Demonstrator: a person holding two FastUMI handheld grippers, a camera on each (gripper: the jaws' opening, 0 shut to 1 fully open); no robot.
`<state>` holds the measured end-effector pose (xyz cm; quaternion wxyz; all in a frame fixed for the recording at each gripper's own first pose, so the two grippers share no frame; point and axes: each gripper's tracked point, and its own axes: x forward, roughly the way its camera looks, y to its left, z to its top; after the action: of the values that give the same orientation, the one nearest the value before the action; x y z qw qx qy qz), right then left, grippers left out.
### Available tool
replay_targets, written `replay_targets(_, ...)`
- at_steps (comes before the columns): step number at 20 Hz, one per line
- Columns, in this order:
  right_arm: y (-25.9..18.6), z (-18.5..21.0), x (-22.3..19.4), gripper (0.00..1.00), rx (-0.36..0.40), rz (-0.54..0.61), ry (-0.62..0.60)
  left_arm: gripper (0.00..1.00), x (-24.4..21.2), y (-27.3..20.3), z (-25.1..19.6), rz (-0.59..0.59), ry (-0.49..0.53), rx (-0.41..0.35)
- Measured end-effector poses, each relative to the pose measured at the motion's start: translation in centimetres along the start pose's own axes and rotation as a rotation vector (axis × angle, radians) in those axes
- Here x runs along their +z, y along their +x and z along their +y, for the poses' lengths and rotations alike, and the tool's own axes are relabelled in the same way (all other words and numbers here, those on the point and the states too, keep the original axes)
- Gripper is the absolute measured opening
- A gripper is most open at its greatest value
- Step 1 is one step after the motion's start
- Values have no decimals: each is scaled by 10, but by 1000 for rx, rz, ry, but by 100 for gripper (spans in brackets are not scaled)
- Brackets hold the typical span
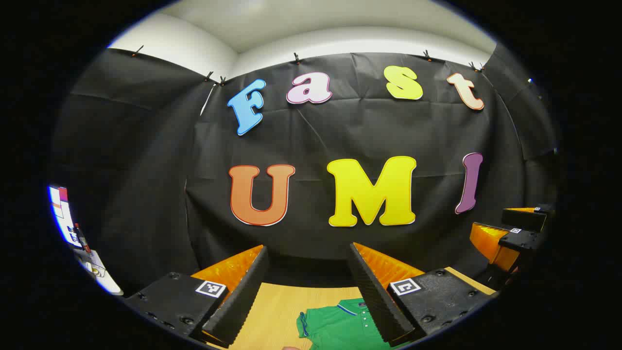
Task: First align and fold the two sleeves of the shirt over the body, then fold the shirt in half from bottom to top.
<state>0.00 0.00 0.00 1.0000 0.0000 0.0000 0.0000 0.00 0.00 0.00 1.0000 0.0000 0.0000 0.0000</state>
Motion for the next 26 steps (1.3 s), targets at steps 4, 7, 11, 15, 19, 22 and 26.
replay_targets(4, 3, -9, 0, 96, -10, -2, 9, 100, -1, 2, 0, 4, 1, 6)
replay_targets(7, 1, -11, -3, 94, -10, 9, 13, 100, -2, 3, -3, 9, -9, 8)
replay_targets(11, 0, -19, -7, 95, -28, 18, 9, 100, -7, 2, -4, 19, -33, -1)
replay_targets(15, -5, -26, -17, 96, -50, 40, 4, 100, -11, 0, -4, 17, -30, -11)
replay_targets(19, -13, -30, -23, 94, -64, 55, -2, 100, -17, -2, -7, 26, -6, -34)
replay_targets(22, -17, -32, -32, 96, -77, 71, -15, 100, -22, -7, -11, 33, 6, -52)
replay_targets(26, -25, -30, -41, 96, -86, 99, -15, 100, -24, -15, -10, 33, 10, -66)
